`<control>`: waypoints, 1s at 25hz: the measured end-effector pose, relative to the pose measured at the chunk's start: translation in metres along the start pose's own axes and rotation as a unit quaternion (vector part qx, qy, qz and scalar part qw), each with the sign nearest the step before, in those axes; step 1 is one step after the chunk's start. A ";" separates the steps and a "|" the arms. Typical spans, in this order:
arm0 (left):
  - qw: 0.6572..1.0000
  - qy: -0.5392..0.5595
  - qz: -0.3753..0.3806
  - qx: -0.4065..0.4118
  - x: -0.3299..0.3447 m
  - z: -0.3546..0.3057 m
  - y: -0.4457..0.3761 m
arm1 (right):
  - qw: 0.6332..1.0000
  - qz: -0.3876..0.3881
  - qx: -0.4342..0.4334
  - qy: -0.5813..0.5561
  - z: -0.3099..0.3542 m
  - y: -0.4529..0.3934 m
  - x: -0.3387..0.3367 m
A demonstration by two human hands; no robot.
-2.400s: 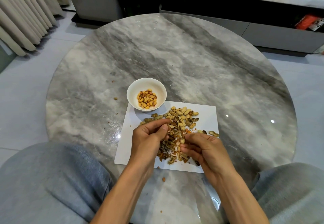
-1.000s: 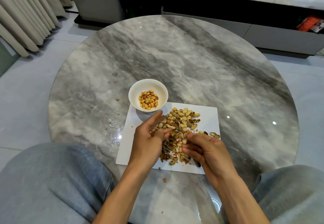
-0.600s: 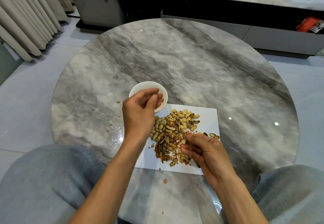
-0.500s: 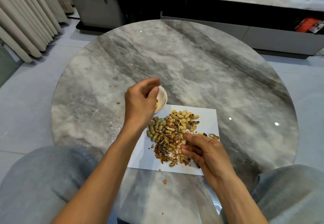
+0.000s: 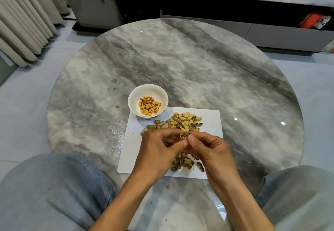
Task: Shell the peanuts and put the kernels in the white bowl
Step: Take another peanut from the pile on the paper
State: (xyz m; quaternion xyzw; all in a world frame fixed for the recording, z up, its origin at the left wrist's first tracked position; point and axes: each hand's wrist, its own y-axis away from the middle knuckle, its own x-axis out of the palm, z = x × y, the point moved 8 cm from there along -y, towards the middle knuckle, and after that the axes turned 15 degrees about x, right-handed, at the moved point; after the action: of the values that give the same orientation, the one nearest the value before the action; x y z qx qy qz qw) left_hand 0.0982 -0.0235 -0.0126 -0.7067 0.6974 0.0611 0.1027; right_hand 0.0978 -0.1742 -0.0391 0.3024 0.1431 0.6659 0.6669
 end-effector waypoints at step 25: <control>0.996 0.017 0.002 0.088 0.010 0.000 -0.002 | 0.999 -0.025 0.033 -0.007 0.000 0.001 -0.007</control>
State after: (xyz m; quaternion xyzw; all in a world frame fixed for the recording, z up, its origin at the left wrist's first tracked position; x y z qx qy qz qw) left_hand 0.1003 -0.0334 -0.0143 -0.6941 0.7034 -0.0126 0.1527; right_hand 0.0966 -0.1811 -0.0397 0.3251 0.1672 0.6421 0.6738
